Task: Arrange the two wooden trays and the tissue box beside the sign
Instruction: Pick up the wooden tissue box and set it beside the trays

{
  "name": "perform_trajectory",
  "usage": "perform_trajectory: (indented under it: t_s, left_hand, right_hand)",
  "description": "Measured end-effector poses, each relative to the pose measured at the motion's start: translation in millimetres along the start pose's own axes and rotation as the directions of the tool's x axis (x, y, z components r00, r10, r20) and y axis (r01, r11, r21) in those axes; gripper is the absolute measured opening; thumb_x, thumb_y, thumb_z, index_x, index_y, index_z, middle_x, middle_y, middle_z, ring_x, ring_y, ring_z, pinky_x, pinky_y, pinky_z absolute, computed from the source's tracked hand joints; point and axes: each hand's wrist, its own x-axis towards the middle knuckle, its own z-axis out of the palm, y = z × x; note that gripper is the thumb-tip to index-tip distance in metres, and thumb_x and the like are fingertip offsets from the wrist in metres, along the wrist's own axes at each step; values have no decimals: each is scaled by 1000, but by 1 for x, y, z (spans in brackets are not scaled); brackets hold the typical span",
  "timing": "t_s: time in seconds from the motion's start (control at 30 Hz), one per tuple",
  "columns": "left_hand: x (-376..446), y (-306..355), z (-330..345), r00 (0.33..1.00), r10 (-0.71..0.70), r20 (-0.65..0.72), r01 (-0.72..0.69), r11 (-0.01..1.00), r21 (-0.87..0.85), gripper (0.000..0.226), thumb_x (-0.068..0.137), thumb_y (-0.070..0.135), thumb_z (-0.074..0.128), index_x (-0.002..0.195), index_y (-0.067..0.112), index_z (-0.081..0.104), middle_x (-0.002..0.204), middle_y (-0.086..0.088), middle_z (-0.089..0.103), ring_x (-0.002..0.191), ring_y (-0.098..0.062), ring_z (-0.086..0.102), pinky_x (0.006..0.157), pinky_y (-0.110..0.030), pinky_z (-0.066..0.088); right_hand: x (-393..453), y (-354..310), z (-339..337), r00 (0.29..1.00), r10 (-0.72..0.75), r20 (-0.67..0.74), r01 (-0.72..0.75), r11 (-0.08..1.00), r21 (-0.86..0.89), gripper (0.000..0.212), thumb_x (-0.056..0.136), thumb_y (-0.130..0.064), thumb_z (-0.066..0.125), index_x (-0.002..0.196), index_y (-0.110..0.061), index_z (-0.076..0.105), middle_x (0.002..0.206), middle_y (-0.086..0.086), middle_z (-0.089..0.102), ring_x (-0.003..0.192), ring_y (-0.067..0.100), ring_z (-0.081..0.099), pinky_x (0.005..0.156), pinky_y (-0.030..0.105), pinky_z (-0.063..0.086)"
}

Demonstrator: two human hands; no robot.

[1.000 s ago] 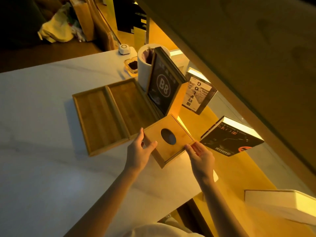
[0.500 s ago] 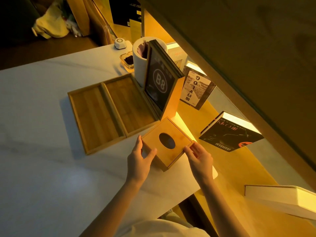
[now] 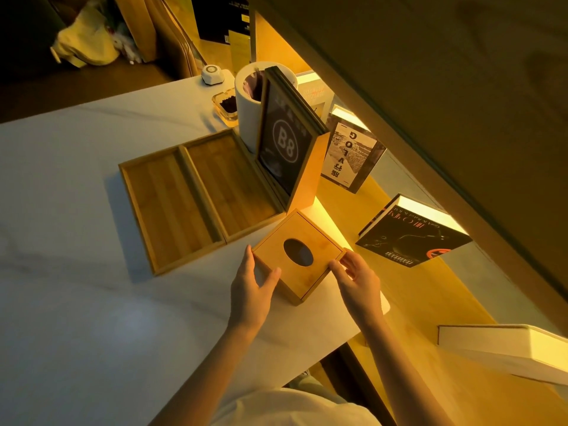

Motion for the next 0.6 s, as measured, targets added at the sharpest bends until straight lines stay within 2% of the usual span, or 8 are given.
perform_trajectory:
  t_s: [0.07,0.13,0.2,0.27,0.33,0.47,0.6]
  left_hand:
    - [-3,-1,2,997,73,-28,-70,993,91,74,84,30,57,140,11,13,151,-12,22,137,-28,26,98,-26,34]
    - [-8,-4,6,977,204,-58,-180,942,284,74,83,42,50,140,10,16,152,-14,17,139,-29,20,103,-36,34]
    - [-12,-5,10,963,268,0,-243,875,418,77,80,52,39,140,13,12,152,-7,7,140,-26,12,109,-39,20]
    - [-13,-7,12,966,248,79,-254,835,488,79,78,59,28,138,19,-4,146,2,-12,140,-18,-5,110,-34,2]
    - [-11,-13,12,966,236,106,-255,799,545,78,77,64,20,132,23,-16,143,3,-20,135,-15,-16,108,-33,-4]
    - [-6,-19,7,959,224,174,-284,756,590,87,63,78,-9,130,24,-21,143,4,-22,134,-14,-17,109,-34,-2]
    - [1,-20,0,945,230,233,-324,761,562,89,56,81,-15,127,28,-25,142,5,-26,133,-12,-18,109,-31,0]
  right_hand:
    - [0,-1,-6,997,-19,72,22,999,-38,63,84,-30,61,139,-18,31,146,7,38,133,28,35,103,47,37]
    - [0,-3,-13,983,-97,153,111,990,-82,79,79,-31,66,142,-24,19,153,1,24,139,21,22,109,44,29]
    - [-2,-3,-17,958,-172,229,208,968,-143,87,76,-35,68,143,-28,14,155,-2,15,142,17,13,112,41,23]
    - [-3,-1,-18,935,-204,289,271,939,-214,88,74,-42,65,143,-30,12,156,-4,10,142,15,8,115,42,20]
    - [-5,2,-17,930,-201,308,282,926,-250,86,74,-45,61,142,-31,10,156,-4,8,143,16,6,116,45,20]
    - [-9,5,-11,941,-183,286,260,929,-263,84,79,-41,60,142,-32,6,156,-6,4,143,17,6,116,43,20]
    - [-15,5,-4,954,-173,245,237,934,-265,86,74,-51,53,142,-31,5,156,-5,4,143,18,6,115,44,21]
